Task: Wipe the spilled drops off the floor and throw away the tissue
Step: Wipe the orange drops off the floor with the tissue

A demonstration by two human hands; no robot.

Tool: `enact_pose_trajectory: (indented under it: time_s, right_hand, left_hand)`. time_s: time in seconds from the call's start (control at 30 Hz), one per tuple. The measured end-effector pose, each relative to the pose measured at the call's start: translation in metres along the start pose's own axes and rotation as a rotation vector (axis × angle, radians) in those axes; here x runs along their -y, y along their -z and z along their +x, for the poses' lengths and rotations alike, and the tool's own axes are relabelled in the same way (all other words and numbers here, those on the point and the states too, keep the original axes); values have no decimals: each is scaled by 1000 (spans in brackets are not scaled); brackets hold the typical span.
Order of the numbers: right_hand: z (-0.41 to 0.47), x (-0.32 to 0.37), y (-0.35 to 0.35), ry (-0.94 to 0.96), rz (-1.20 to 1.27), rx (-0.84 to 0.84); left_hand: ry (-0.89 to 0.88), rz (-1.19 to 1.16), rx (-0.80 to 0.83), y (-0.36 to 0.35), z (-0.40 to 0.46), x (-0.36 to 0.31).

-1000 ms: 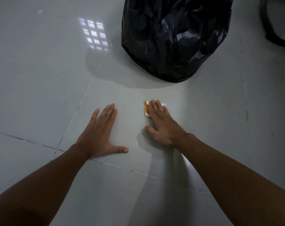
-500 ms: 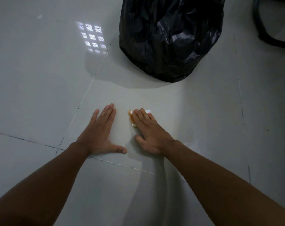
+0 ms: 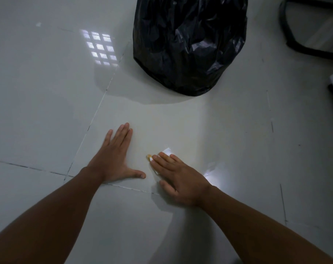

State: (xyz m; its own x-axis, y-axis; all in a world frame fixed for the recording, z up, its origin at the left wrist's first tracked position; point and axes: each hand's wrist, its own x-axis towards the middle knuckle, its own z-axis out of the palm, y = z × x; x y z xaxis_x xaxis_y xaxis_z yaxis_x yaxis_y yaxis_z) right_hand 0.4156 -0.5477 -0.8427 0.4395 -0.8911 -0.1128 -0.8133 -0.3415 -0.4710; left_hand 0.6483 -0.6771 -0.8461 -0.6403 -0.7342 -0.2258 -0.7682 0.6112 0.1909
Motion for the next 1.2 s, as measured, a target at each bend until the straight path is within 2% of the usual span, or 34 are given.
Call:
enact_pose_trajectory:
  time_s: [0.2,0.3,0.43,0.53,0.77,1.0,1.13,1.2]
  right_hand:
    - [-45,-7,-2,-35,-50,13]
    - [-75,-19,-1,-94,-77,-36]
    - [-103,-28,-1,-370,-129,-118]
    - [-100,-34,4,-581,-70,-187]
    - [-44,-69,28,-847,75,-348]
    - [4,-80,42,-773,142,-326]
    - [-17,-56,29,-605,100,-321]
    - [-32,-47,20,-614,63,-320]
  left_hand:
    - [12,26,-20,-4,-3,-5]
    - [9,35,-26,-5,-4,-5]
    - [9,61,-29,-8,-4,-5]
    - [9,74,-34,-8,-3,-6]
    - [9,93,-24,-10,-4,-4]
    - [7,98,-29,-10,-4,-3]
    - [7,81,-36,-10,-3,-3]
    - [8,61,-34,-10,-3,-3]
